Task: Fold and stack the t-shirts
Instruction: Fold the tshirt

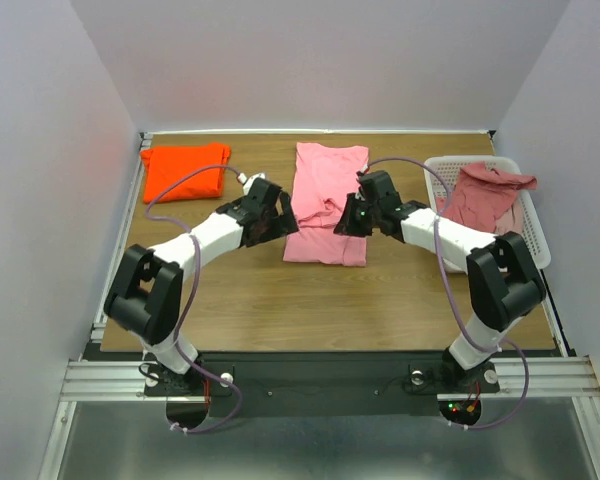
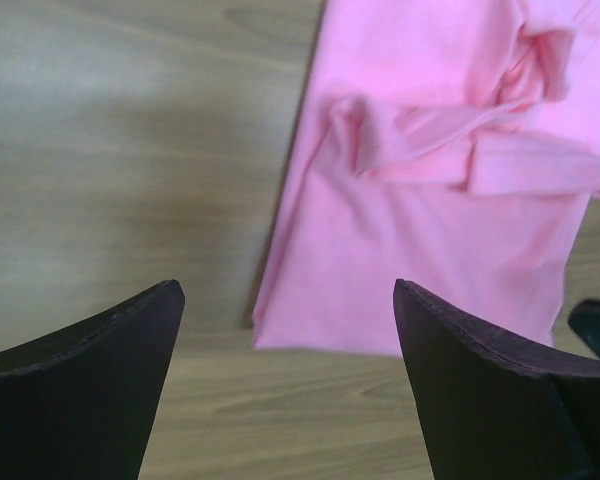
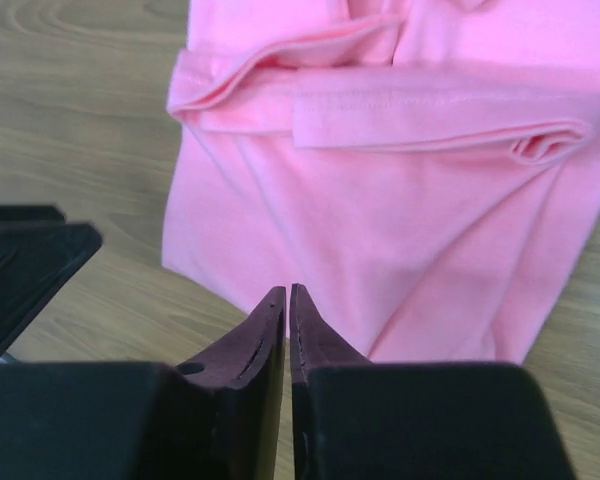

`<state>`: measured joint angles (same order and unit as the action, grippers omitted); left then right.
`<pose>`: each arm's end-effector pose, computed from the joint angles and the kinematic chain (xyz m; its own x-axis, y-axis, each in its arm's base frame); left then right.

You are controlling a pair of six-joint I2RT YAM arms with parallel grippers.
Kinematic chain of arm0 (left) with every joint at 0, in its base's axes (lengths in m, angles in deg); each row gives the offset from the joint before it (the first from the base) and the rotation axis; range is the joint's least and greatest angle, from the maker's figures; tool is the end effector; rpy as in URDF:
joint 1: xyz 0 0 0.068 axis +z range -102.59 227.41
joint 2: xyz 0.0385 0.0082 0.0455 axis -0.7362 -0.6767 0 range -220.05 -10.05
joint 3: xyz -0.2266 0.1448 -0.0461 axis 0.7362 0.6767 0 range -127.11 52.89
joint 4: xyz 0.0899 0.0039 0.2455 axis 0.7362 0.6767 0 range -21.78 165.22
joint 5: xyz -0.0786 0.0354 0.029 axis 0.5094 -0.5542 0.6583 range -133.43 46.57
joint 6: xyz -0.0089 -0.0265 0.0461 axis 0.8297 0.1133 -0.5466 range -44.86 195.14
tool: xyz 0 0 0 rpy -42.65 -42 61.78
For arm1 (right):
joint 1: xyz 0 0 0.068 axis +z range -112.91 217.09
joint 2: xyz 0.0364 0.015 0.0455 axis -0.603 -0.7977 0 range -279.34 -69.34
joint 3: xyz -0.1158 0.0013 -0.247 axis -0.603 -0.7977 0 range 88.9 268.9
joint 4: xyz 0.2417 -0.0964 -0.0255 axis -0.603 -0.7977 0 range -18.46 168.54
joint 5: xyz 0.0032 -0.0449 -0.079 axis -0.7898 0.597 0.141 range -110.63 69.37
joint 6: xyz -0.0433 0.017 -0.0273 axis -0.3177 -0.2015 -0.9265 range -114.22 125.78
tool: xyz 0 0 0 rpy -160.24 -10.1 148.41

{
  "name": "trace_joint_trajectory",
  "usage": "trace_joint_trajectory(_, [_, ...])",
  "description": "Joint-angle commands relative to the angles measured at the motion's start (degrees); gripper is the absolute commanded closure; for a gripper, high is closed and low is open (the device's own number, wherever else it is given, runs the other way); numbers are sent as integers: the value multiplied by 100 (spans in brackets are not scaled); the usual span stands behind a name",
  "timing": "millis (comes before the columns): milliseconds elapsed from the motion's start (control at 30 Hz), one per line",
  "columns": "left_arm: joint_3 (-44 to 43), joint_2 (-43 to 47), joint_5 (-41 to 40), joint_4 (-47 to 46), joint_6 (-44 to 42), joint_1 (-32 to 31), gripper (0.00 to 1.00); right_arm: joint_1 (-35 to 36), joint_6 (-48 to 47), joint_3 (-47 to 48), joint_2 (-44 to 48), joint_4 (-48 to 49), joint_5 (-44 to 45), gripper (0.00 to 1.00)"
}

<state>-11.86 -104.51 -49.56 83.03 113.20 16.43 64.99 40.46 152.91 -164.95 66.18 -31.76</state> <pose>0.3115 -0.1827 0.2308 -0.7485 -0.2657 -0.6076 -0.0190 0.9245 -0.3808 0.3187 0.1767 0.2233 -0.8356 0.1892 -0.5157 -0.1295 0.8445 0.5197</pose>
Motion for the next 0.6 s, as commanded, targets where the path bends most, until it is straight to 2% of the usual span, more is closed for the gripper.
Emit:
trace_joint_trajectory(0, [778,768,-204,-83,280,48,2,163,-163,313,-308,252,102,91])
trace_joint_trajectory(200, [1955,1675,-151,-163,526,48,2,207,-242,586,-827,252,419,96])
trace_joint_trajectory(367, [2344,2097,-125,-171,649,48,2,198,-233,866,-1134,260,884,96])
trace_joint_trajectory(567, [2415,2308,-283,-5,667,49,2,198,-207,1376,-1556,252,1490,97])
